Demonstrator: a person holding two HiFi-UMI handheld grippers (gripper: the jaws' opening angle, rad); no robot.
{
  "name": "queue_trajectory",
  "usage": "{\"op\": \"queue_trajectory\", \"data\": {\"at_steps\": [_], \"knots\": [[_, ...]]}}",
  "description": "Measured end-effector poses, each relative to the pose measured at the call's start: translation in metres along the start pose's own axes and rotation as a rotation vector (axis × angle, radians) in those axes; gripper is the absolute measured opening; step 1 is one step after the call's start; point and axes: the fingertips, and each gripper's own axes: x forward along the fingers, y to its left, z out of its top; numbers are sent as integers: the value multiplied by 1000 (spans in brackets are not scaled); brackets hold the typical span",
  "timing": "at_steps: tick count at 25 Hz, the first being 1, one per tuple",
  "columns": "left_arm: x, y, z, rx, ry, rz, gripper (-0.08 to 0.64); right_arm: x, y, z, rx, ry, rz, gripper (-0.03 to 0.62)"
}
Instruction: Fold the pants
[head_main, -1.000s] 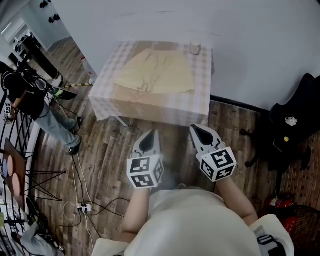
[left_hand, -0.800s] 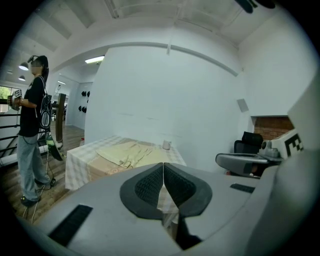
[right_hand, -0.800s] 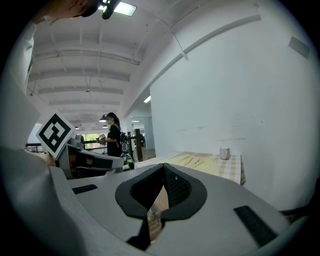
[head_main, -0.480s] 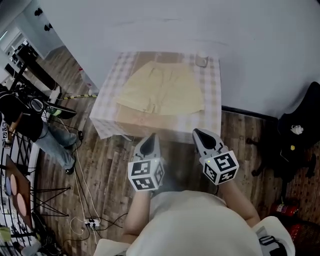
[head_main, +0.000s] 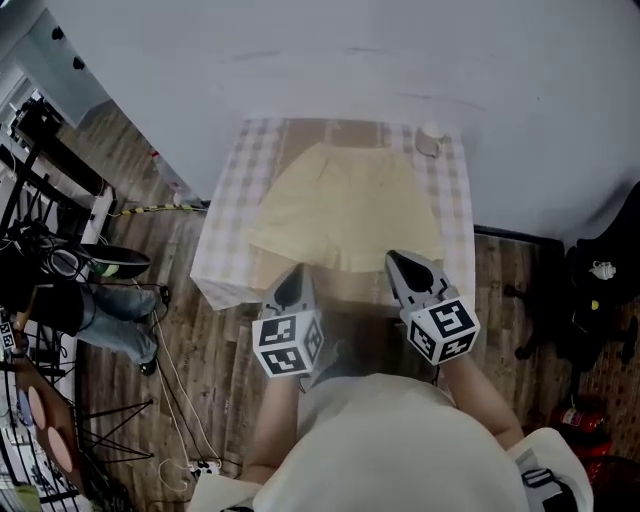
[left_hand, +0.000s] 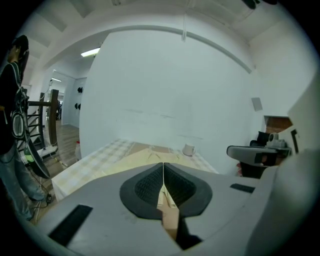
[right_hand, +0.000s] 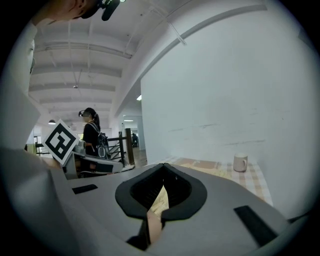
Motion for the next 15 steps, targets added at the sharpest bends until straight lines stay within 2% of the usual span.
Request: {"op": "queue_trajectory", "data": {"at_steps": [7, 15], "knots": [[42, 72, 7, -7, 17, 28, 6, 62, 7, 2, -12, 21, -10, 0], [76, 150, -13, -27, 67, 107, 6, 103, 8, -10, -3, 72, -23, 0]]}}
